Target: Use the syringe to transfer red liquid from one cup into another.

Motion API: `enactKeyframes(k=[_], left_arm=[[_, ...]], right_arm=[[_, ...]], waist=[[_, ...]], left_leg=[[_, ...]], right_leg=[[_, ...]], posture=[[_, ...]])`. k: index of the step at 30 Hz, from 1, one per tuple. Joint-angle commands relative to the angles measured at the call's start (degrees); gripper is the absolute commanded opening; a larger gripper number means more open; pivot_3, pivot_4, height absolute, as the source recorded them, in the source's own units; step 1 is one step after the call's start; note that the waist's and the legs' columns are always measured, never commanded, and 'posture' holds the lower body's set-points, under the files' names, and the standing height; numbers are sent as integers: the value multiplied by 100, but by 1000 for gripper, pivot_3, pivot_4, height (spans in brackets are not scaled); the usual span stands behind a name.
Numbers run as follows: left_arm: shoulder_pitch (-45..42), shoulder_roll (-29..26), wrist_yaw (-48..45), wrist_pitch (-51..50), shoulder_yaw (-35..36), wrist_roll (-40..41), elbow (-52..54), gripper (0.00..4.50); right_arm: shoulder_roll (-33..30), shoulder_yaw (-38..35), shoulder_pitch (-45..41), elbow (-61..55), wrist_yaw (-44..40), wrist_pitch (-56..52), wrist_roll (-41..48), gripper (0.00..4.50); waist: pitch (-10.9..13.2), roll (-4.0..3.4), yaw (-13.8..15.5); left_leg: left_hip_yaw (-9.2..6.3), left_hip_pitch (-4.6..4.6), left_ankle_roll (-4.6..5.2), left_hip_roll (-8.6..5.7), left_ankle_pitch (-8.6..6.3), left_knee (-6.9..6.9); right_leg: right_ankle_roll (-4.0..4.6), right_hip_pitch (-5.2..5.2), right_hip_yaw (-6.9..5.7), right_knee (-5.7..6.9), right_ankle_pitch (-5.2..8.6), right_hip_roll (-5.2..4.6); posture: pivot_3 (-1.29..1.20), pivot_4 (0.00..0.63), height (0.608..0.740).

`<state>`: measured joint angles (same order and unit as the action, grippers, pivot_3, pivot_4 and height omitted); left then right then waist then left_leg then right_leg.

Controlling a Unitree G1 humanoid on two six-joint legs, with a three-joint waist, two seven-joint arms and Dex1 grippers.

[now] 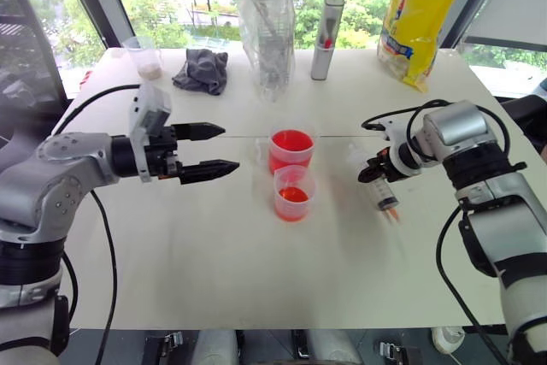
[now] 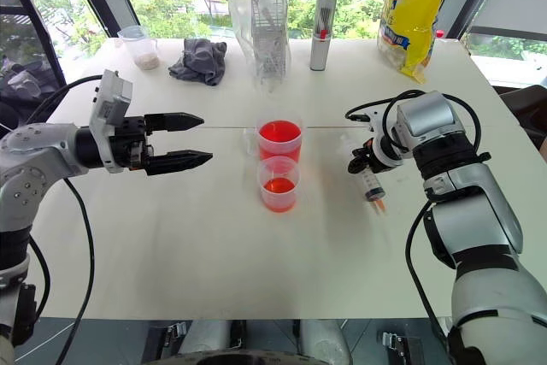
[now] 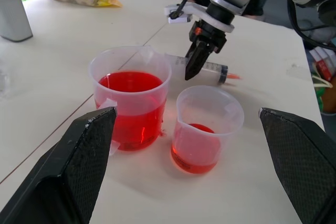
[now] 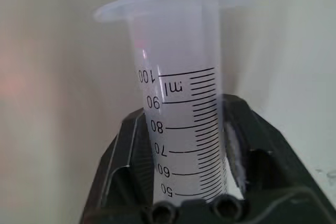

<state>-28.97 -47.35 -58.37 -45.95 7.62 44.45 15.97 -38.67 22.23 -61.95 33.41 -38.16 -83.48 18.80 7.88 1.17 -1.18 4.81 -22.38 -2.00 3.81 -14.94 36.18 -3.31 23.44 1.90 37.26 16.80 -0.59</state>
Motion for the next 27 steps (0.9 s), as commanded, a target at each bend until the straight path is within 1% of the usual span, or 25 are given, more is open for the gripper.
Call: enactKeyframes(k=[1, 4, 5, 6, 7, 10, 13, 14, 16, 20, 23, 27], left_arm=[[-25, -71, 36, 41, 166, 54, 159, 4500], [-29, -69, 45, 46, 165, 51, 166, 4500], [-41, -74, 54, 47, 176, 50, 163, 4500], [-74, -67, 73, 63, 187, 37, 135, 4500], [-144, -40, 98, 86, 192, 22, 69, 4500], [-337, 37, 139, 170, 149, -22, -87, 4500], [-540, 111, 132, 238, 101, -59, -239, 4500], [-672, 159, 132, 296, 76, -96, -337, 4500], [-909, 222, 96, 356, 27, -137, -524, 4500], [-1245, 275, -30, 434, -48, -234, -821, 4500], [-1431, 332, -74, 525, -65, -320, -997, 4500], [-1720, 427, -49, 557, -105, -406, -1230, 4500]], right_arm=[[67, -33, -58, -36, -88, -85, -60, 1420], [40, -192, -62, -156, -49, -211, -58, 1420], [38, -539, -128, -295, 18, -201, 5, 1420], [-5, -878, -162, -595, 36, 58, 77, 1420], [25, -1428, -226, -967, 201, 493, 147, 1420], [253, -2451, -156, -1887, 554, 1548, 290, 1420], [533, -2866, 8, -2530, 813, 2007, 346, 1420], [681, -2986, 109, -2840, 861, 2394, 373, 1420], [950, -3133, 267, -3353, 875, 3089, 431, 1420], [1381, -3090, 511, -3855, 736, 3785, 586, 1420], [1670, -3040, 715, -4015, 705, 4206, 669, 1420], [1998, -2777, 1185, -4200, 568, 4852, 614, 1420]], waist=[[0, 0, 0], [0, 0, 1], [0, -1, 2], [3, -4, 3], [5, -8, 4], [6, -10, 9], [3, -4, 17], [2, -3, 19], [2, -3, 21], [3, -5, 10], [3, -4, 9], [2, -3, 16]], left_leg=[[0, 0, 0, 0, 0, 0], [-1, 0, 0, 0, 0, -1], [-1, 0, 0, 0, 0, -1], [0, 0, 0, 0, 0, -1], [0, -4, 0, 0, 0, -1], [2, -8, 0, -1, 0, -2], [-6, -5, 0, 0, 0, -8], [-6, -3, 0, 2, 0, -8], [-5, -4, -1, 1, 0, -2], [-2, -4, -1, 0, 0, -1], [-3, -3, -1, 1, 0, -3], [-3, -3, -1, 1, 1, 0]], right_leg=[[0, 0, 0, 0, 0, 0], [0, 0, 0, 0, 0, 0], [0, 0, 0, 0, 0, 0], [0, 1, 0, 0, 0, 0], [0, 4, 0, 0, 0, -1], [-1, 10, 1, 2, 0, -1], [-1, 6, -4, 0, 0, 2], [-1, 2, -4, -1, 0, 2], [-1, 0, -5, 0, 0, 0], [-1, 0, -3, 2, -1, -1], [-1, 1, -4, 2, -1, 0], [-1, -2, -5, 2, -1, -2]], posture=[[0, 150, 740], [0, 150, 740], [0, 150, 740], [0, 150, 740], [0, 150, 740], [0, 150, 740], [0, 150, 740], [0, 150, 740], [0, 150, 740], [0, 150, 740], [0, 150, 740], [0, 150, 740]])
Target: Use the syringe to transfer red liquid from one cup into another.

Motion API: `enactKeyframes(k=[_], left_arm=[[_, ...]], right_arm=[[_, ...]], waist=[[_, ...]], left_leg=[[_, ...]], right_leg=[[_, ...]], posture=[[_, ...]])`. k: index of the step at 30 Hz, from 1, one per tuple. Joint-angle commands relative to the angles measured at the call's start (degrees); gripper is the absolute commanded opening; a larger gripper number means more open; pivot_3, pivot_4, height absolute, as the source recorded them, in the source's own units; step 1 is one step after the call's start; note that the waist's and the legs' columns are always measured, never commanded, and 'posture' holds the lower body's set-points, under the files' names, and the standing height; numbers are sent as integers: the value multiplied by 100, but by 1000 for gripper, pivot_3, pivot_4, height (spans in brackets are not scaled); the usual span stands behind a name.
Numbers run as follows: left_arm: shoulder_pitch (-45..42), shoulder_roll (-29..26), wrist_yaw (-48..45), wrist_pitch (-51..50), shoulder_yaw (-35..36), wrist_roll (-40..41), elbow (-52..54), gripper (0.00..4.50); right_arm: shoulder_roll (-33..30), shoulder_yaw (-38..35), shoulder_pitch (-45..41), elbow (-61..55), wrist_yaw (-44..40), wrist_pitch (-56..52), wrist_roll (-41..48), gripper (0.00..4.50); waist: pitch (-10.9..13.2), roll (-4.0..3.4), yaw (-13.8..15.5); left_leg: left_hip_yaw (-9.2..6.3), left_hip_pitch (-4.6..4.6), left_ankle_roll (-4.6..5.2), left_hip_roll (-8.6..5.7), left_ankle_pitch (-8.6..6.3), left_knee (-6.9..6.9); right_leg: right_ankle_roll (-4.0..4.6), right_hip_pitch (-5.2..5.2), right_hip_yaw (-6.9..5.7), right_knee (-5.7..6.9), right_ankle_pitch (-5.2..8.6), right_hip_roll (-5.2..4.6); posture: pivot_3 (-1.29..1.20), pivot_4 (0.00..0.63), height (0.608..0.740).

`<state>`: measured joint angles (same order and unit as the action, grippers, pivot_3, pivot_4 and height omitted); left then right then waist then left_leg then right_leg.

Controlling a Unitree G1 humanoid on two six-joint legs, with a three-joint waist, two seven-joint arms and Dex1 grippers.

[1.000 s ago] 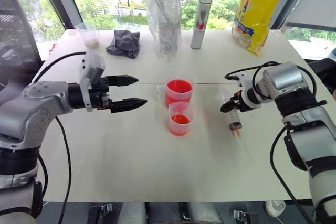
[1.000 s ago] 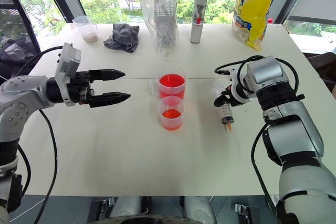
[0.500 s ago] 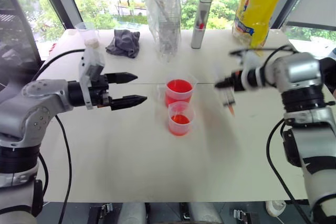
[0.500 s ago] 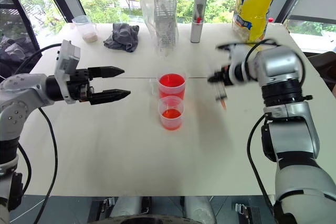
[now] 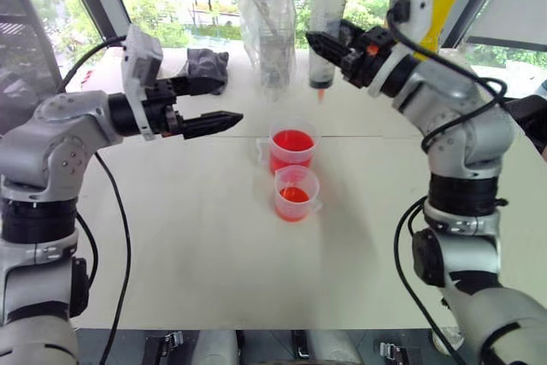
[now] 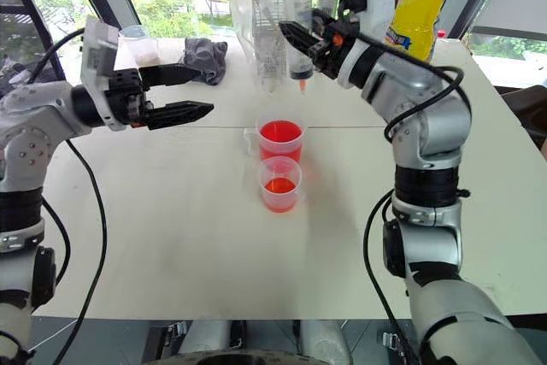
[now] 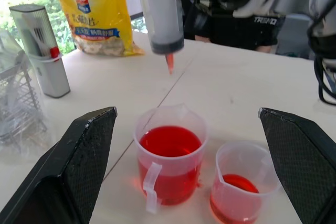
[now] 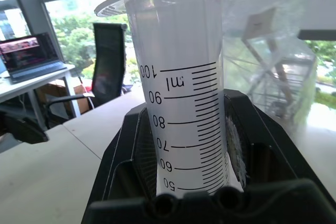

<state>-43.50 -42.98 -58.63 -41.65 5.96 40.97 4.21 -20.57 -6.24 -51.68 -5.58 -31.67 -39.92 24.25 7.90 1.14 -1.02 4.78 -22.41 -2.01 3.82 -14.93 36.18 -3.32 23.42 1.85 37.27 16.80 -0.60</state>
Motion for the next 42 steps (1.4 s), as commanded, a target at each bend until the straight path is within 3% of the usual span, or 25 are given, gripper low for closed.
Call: enactKeyframes(k=[1, 7, 18, 30, 42], left_arm=[[-337, 9, -35, 123, 58, -63, -92, 4500], [-636, 95, -45, 132, 68, -122, -337, 4500], [-911, 376, -129, 140, -73, -151, -379, 4500], [-1431, 1054, -62, 438, -497, -605, -787, 4500], [-1513, 1210, -400, 440, -758, -795, -1060, 4500]], right_arm=[[322, 116, 326, -325, -79, 687, 71, 1420], [781, 555, 1270, -18, -178, 2043, -363, 1420], [1132, 818, 1549, 1004, -36, 3414, -934, 1420], [1147, 895, 1684, 1381, -23, 3756, -1110, 1420], [1102, 886, 1658, 1285, -44, 3645, -1119, 1420]], waist=[[0, 0, 0], [1, -1, -15], [0, -1, -9], [1, -1, -18], [1, -1, -17]], left_leg=[[1, 0, 0, 0, 0, 0], [1, 0, -1, -1, 0, 0], [1, 3, -4, 0, 3, 4], [1, 8, -6, 0, 4, 5], [2, 7, -7, -1, 4, 5]], right_leg=[[0, 0, 0, 0, 0, 0], [0, 0, -1, 1, 0, 0], [0, 0, 0, 8, 0, 0], [0, -2, 2, 12, 0, 2], [0, -2, 3, 12, 0, 1]], posture=[[0, 150, 740], [0, 150, 740], [0, 150, 740], [0, 150, 740], [0, 150, 740]])
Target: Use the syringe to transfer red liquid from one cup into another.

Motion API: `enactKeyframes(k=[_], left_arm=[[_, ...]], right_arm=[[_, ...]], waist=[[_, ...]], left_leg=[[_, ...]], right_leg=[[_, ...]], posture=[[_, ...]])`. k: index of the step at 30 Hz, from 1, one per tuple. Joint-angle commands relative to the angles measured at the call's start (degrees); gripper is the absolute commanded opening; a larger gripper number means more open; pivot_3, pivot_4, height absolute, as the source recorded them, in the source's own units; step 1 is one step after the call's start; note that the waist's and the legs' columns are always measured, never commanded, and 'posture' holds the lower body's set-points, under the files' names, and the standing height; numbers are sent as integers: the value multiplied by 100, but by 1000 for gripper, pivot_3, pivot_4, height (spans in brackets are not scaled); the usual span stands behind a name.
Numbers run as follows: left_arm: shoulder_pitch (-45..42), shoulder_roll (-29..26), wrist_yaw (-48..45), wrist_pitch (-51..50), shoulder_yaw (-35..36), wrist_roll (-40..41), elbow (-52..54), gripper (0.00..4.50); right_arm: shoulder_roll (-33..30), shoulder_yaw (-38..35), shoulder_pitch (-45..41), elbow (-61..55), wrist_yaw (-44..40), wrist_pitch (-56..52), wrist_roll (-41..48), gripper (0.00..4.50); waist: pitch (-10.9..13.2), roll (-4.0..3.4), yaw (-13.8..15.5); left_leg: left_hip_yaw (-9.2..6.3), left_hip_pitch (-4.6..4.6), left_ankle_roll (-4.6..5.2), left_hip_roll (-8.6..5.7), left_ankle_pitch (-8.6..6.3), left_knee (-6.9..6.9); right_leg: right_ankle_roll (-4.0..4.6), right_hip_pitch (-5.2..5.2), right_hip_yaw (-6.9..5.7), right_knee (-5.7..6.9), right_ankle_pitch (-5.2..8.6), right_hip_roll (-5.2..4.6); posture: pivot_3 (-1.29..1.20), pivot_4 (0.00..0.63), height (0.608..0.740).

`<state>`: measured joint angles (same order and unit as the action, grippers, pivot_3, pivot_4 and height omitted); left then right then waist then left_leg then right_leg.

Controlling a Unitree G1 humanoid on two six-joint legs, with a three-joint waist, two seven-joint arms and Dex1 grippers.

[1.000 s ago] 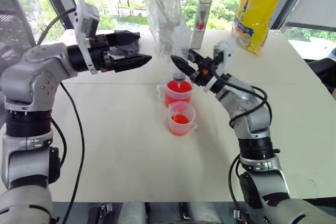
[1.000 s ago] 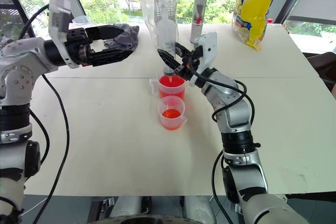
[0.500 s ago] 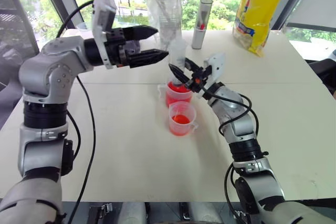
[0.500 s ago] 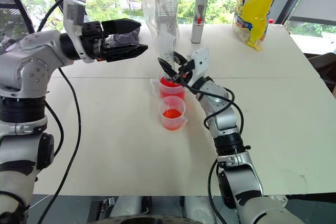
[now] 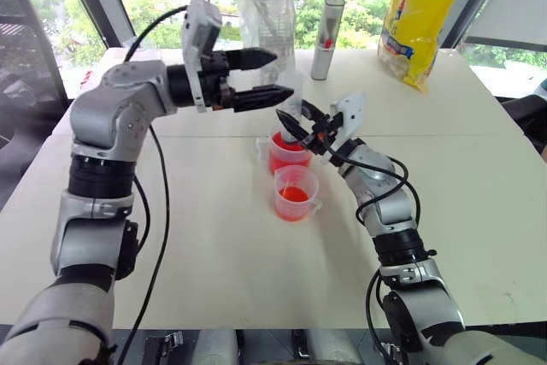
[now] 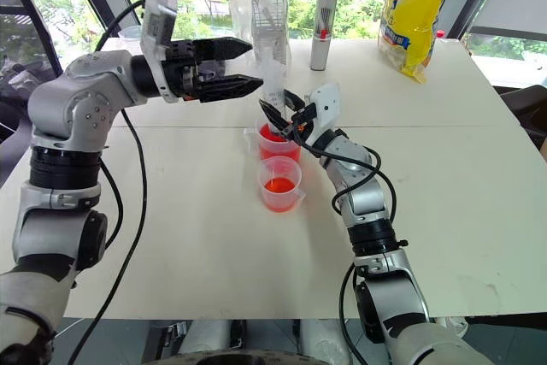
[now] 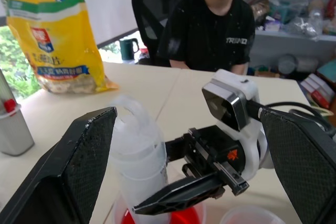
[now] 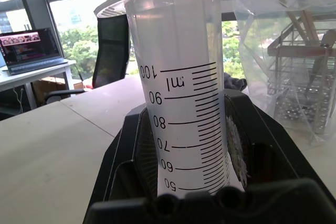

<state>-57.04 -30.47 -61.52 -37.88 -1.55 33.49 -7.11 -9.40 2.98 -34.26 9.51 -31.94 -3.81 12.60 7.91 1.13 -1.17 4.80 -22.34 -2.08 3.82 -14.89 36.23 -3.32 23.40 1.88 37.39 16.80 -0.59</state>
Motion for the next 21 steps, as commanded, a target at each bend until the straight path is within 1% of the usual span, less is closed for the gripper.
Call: enactKeyframes(k=[1, 7, 17, 20, 21], left_arm=[[-145, -52, -153, 36, -16, -45, 91, 4500], [-202, 46, -208, 117, -29, -142, -107, 4500], [-477, 475, -374, 457, -152, -425, -845, 4500], [-566, 589, -485, 504, -177, -470, -1077, 3647], [-581, 612, -519, 512, -179, -483, -1130, 3187]], right_arm=[[-21, -33, -82, -226, -22, 27, 43, 1420], [-49, -6, -61, -283, -60, -28, 43, 1420], [-67, 25, -12, -446, -72, -118, 43, 1420], [-73, 38, 28, -509, -62, -157, 34, 1420], [-75, 43, 41, -526, -59, -167, 28, 1420]], waist=[[0, 0, -2], [0, 0, 3], [0, 0, 0], [0, 0, 1], [0, 0, 1]], left_leg=[[0, 0, 0, 0, 0, 0], [0, 0, 0, 0, 0, 0], [0, -1, 0, -1, 0, 0], [0, -1, 0, -1, 0, 0], [0, -1, 0, -1, 0, 0]], right_leg=[[0, 0, 0, 0, 0, 1], [0, 0, 0, 0, 0, 0], [0, 0, -1, 0, 0, 1], [0, 0, -1, 0, 0, 2], [0, 0, -1, 0, 0, 2]], posture=[[0, 150, 740], [0, 150, 740], [0, 150, 740], [0, 150, 740], [0, 150, 740]])
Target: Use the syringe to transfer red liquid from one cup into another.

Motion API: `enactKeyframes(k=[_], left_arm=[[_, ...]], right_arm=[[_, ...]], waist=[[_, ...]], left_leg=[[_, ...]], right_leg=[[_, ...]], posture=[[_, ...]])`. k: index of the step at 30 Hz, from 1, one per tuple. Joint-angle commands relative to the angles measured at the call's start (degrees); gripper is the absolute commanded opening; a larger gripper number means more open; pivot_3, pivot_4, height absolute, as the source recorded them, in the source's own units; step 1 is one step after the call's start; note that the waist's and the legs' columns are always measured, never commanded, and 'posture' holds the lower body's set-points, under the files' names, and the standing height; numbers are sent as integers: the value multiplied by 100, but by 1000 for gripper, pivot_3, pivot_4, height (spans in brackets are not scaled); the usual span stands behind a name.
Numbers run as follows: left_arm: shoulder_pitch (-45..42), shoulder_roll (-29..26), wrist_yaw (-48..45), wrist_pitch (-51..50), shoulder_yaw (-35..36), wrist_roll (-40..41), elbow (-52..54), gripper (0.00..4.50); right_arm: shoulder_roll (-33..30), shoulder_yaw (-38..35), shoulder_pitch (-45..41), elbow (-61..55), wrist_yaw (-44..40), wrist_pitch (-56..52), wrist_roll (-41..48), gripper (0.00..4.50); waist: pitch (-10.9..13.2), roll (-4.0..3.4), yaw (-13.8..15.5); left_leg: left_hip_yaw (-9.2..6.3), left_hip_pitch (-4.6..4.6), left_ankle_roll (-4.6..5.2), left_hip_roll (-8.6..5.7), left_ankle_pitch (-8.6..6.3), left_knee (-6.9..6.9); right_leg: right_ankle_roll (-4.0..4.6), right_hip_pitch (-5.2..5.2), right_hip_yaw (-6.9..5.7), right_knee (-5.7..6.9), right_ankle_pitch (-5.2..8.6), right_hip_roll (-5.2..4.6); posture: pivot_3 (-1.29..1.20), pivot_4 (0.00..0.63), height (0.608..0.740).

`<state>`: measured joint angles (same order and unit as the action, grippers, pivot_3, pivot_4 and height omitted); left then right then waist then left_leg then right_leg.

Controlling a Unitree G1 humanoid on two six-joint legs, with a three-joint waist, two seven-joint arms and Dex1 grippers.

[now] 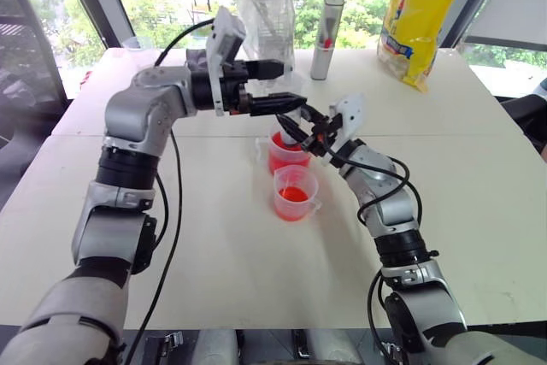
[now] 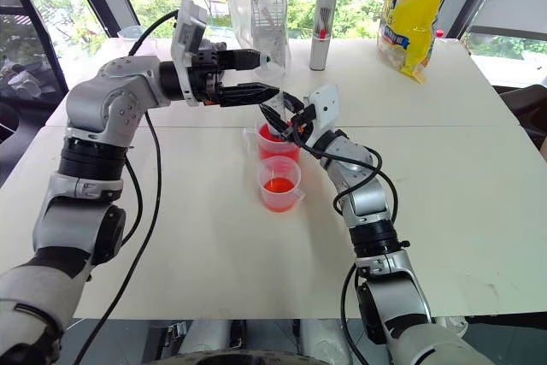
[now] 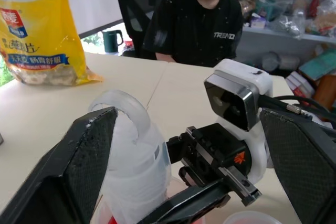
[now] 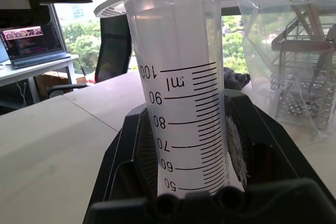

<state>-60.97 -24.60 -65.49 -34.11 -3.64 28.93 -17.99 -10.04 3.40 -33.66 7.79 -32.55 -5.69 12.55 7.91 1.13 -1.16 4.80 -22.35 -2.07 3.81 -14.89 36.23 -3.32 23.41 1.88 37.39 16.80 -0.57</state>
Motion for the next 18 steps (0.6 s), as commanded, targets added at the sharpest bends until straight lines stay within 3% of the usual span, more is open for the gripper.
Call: enactKeyframes(k=[1, 6, 18], left_arm=[[-193, 35, -153, 126, 33, -33, -65, 2632], [-212, 78, -218, 142, 57, -58, -148, 129], [-438, 183, -154, 352, 148, -203, -438, 31]], right_arm=[[-16, 9, -6, -371, 4, 17, 22, 1420], [-27, 20, 16, -413, 5, -10, 26, 1420], [-82, 58, 109, -365, -74, -66, 35, 1420]], waist=[[0, 0, -1], [0, 0, -2], [0, 0, 5]], left_leg=[[0, 0, 0, 0, 0, 0], [0, 0, 0, 0, 0, 0], [0, 0, 0, 0, 0, 0]], right_leg=[[0, 0, 0, 0, 0, 0], [0, 0, 0, 0, 0, 0], [0, -1, 0, -1, 0, 0]], posture=[[0, 150, 740], [0, 150, 740], [0, 150, 740]])
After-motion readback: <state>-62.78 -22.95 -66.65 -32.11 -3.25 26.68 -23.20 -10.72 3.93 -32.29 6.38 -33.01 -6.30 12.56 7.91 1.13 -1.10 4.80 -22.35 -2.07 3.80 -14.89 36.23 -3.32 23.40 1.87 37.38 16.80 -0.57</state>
